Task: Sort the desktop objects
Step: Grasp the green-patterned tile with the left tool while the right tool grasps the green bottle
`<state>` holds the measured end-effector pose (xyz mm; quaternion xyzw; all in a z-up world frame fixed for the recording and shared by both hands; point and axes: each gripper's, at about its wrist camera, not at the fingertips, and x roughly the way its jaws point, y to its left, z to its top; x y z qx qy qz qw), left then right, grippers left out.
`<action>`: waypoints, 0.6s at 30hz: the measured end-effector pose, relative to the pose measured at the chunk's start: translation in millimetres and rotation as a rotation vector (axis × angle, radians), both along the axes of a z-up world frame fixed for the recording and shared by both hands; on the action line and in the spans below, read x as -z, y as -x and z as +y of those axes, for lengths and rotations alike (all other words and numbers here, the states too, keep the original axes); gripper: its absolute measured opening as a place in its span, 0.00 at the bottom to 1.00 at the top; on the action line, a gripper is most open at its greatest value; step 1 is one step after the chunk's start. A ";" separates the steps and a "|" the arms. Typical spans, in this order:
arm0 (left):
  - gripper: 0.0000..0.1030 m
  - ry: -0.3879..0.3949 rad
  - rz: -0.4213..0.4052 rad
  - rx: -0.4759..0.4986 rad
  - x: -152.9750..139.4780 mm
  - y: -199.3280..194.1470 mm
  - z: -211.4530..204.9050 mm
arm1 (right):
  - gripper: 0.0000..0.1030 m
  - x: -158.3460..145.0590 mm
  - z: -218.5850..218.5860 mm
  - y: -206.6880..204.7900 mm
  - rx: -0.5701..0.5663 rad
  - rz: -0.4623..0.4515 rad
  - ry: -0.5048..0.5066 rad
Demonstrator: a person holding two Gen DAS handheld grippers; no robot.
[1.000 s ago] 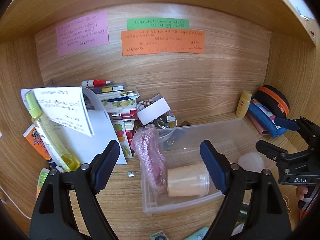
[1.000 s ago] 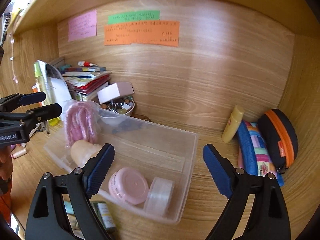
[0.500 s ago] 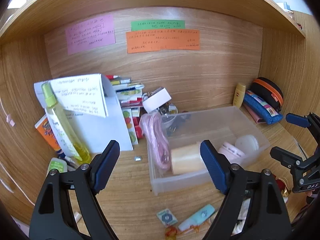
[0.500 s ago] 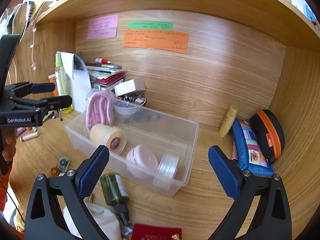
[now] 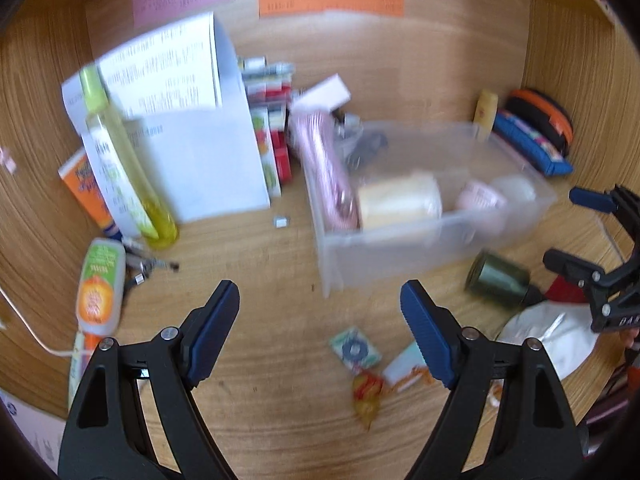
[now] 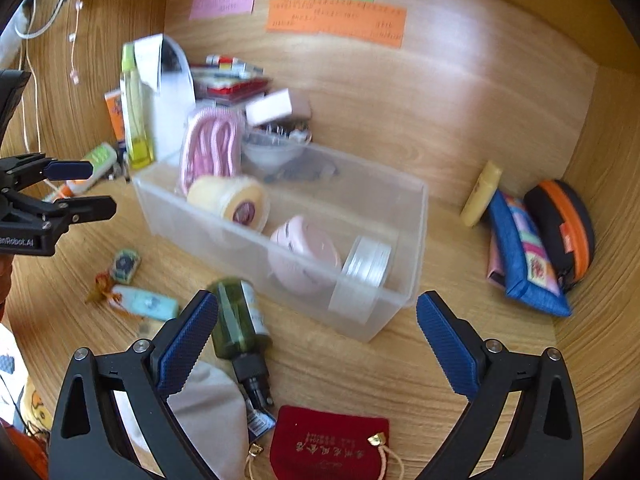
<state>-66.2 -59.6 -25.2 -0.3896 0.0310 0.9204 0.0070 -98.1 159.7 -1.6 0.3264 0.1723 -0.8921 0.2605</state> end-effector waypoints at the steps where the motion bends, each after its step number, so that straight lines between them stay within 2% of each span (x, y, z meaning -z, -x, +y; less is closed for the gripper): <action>1: 0.81 -0.007 -0.019 -0.003 5.5 0.4 -1.8 | 0.96 3.0 -0.5 1.4 -0.004 -0.013 -0.006; 8: 0.81 -0.104 -0.136 -0.007 32.5 4.8 -16.6 | 0.96 12.3 -6.3 8.7 -0.066 -0.104 -0.014; 12: 0.81 -0.099 -0.185 0.013 42.8 5.9 -15.6 | 0.96 20.5 -13.0 11.9 -0.117 -0.170 -0.023; 18: 0.81 -0.069 -0.210 0.040 51.3 7.5 -8.9 | 0.95 30.5 -23.3 13.9 -0.170 -0.201 -0.048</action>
